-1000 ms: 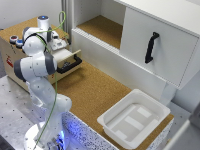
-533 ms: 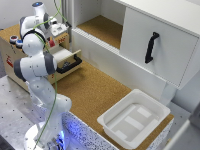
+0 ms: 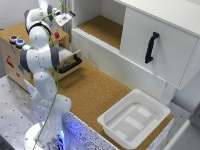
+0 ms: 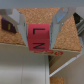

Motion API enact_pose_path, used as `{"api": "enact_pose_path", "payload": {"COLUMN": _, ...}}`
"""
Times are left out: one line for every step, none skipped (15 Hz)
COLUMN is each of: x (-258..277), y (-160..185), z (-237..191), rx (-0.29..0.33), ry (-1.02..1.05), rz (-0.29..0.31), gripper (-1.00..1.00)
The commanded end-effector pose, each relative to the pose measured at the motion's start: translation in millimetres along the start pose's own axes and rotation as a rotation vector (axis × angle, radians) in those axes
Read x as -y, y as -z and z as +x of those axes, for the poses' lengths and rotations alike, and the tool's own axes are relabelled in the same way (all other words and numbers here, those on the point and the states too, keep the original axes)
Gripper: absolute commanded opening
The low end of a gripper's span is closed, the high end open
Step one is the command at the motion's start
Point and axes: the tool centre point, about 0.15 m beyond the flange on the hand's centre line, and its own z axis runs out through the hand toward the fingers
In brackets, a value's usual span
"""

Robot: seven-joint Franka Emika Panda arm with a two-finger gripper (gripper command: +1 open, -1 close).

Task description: Place the pink object on top of the drawer

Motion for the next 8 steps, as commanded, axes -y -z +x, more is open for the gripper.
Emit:
{"api": "enact_pose_path", "payload": {"x": -52.6, "y": -12.0, "z": 32.9, "rx": 0.096, "ry": 0.051, "rz": 0.123, "gripper": -1.00}}
{"api": "enact_pose_path", "payload": {"x": -54.4, "y": -16.2, "z": 36.1, "rx": 0.083, "ry": 0.057, "rz": 0.133, "gripper": -1.00}}
{"api": "enact_pose_path", "payload": {"x": -55.2, "y": -19.8, "z": 39.1, "rx": 0.077, "ry": 0.060, "rz": 0.141, "gripper": -1.00}}
{"api": "enact_pose_path", "payload": {"x": -55.2, "y": -23.2, "z": 42.4, "rx": 0.068, "ry": 0.066, "rz": 0.148, "gripper": -1.00}}
{"api": "enact_pose_path", "payload": {"x": -54.9, "y": -28.3, "z": 47.9, "rx": 0.065, "ry": 0.075, "rz": 0.157, "gripper": -1.00}}
{"api": "enact_pose_path", "payload": {"x": -53.9, "y": -31.9, "z": 53.0, "rx": 0.062, "ry": 0.085, "rz": 0.166, "gripper": -1.00}}
{"api": "enact_pose_path", "payload": {"x": -52.4, "y": -33.9, "z": 58.2, "rx": 0.056, "ry": 0.095, "rz": 0.169, "gripper": -1.00}}
{"api": "enact_pose_path", "payload": {"x": -51.3, "y": -35.7, "z": 62.6, "rx": 0.054, "ry": 0.103, "rz": 0.173, "gripper": -1.00}}
